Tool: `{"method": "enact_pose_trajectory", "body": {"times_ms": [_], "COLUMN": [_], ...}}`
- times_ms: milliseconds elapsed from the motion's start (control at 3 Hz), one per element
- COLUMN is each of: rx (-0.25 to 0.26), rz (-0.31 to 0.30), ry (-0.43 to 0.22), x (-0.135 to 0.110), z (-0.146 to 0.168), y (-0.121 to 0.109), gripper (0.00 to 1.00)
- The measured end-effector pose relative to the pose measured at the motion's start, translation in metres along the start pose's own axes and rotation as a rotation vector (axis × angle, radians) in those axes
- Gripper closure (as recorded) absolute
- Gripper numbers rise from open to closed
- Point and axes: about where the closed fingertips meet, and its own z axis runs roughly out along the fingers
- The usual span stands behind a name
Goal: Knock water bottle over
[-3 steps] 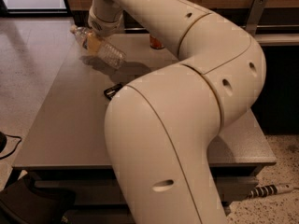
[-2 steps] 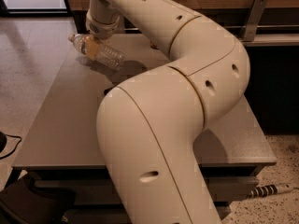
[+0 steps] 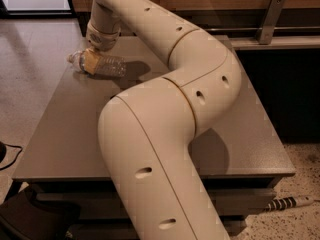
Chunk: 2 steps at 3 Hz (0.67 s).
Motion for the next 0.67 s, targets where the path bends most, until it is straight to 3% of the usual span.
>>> {"method": "enact_pose_trajectory", "body": {"times_ms": [667], "rx": [-0.003], "rz": [0.0], "ry": [0.003], "x": [-0.0021], "z": [-0.002], "y": [0.0006], "gripper": [0.59]}}
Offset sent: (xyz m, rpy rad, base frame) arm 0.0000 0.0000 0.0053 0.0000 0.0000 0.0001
